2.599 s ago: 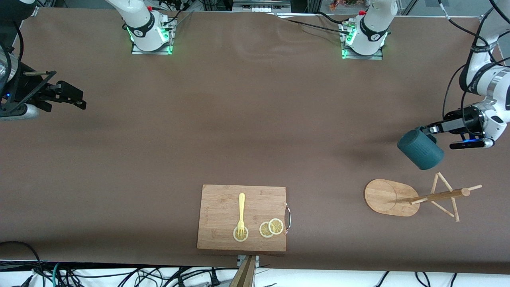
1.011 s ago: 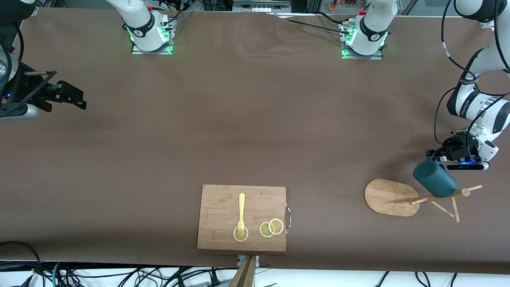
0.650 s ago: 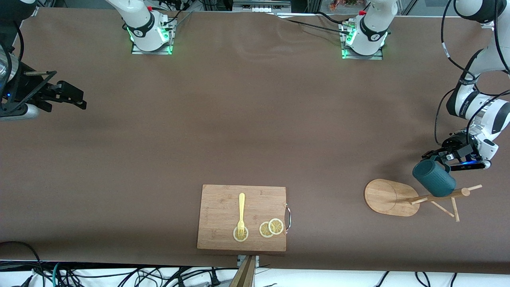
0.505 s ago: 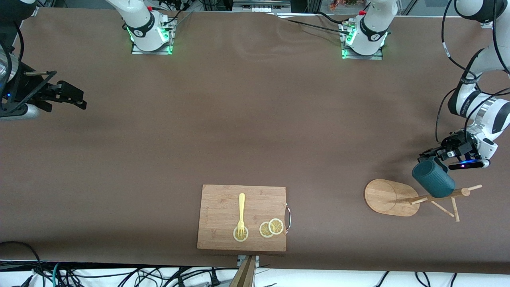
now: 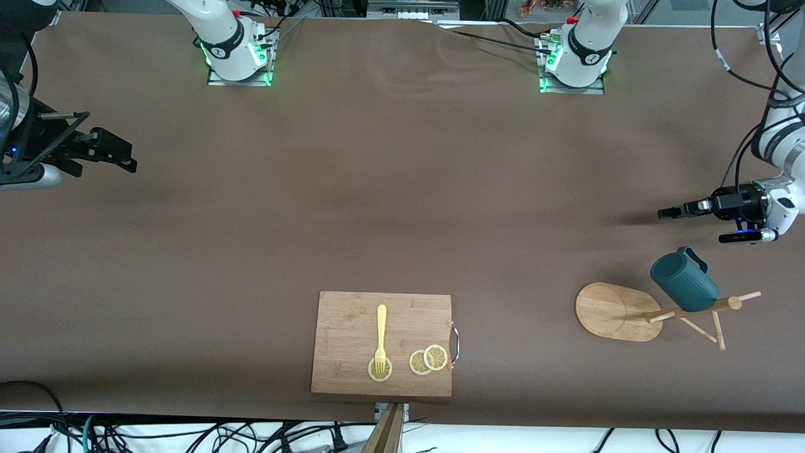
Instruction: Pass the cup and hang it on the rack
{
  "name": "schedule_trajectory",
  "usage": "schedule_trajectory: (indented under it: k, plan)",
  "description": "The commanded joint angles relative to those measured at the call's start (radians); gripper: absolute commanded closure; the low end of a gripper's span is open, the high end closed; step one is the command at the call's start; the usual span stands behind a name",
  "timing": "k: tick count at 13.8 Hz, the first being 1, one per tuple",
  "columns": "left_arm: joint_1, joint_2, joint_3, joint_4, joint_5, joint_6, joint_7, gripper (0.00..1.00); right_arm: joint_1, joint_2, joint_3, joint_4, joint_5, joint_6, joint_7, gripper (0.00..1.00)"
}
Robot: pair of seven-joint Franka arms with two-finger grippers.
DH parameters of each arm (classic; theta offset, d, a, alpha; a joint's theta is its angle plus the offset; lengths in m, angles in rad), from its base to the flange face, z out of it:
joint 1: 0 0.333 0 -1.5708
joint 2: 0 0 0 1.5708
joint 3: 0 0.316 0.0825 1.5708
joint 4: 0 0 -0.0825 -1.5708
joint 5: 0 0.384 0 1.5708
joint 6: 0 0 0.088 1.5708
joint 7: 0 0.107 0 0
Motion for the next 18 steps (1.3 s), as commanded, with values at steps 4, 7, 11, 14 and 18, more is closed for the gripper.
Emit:
schedule_trajectory:
  k: [4,7,11,14,18]
  plan:
    - [-0.083,-0.21,0.002,0.047,0.354,0.006,-0.087,0.0,-0.002,0.003,0.007,0.019,-0.011,-0.011,-0.005,0.0]
    - [-0.181,-0.297,0.0,0.104,0.501,0.031,-0.239,0.0,-0.002,0.003,0.006,0.019,-0.011,-0.011,-0.005,0.0]
    - [-0.273,-0.347,-0.009,0.168,0.668,0.066,-0.382,0.0,-0.002,0.003,0.007,0.019,-0.011,-0.011,-0.005,0.0]
    - [-0.358,-0.362,-0.017,0.211,0.804,0.143,-0.483,0.0,-0.002,0.003,0.007,0.019,-0.011,-0.011,-0.005,0.0]
    - [-0.393,-0.361,-0.135,0.311,0.989,0.181,-0.564,0.0,-0.002,0.003,0.007,0.019,-0.011,-0.011,-0.005,0.0]
